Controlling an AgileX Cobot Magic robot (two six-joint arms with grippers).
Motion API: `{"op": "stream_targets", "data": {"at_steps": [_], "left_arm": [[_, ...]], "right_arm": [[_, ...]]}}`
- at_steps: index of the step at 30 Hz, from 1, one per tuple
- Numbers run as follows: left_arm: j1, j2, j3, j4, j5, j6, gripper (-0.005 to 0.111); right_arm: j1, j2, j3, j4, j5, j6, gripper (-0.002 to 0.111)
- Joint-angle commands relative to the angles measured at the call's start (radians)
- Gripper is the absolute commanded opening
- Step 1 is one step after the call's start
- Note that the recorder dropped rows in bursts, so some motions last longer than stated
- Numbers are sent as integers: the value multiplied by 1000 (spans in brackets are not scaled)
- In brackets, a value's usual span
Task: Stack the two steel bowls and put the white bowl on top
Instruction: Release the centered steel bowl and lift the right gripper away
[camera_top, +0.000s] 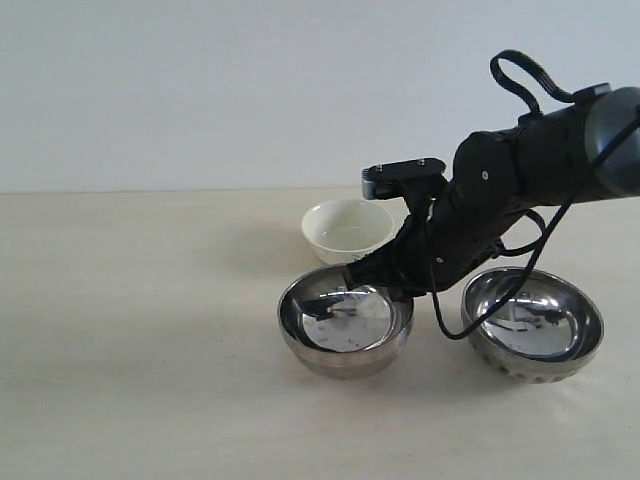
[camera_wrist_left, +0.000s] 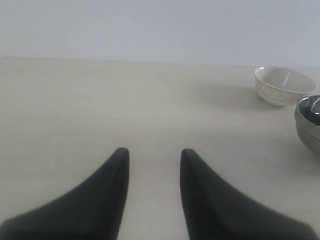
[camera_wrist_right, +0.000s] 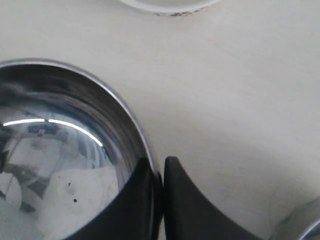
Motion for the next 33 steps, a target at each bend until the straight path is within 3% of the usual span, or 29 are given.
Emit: {"op": "stream_targets", "data": {"at_steps": [1, 33], "left_arm": [[3, -3, 4, -1, -5, 3, 32], [3, -3, 4, -1, -5, 3, 32]], "right_arm": [[-5, -13, 4, -73, -19, 41, 0], [-5, 16, 4, -105, -48, 78, 0]]}}
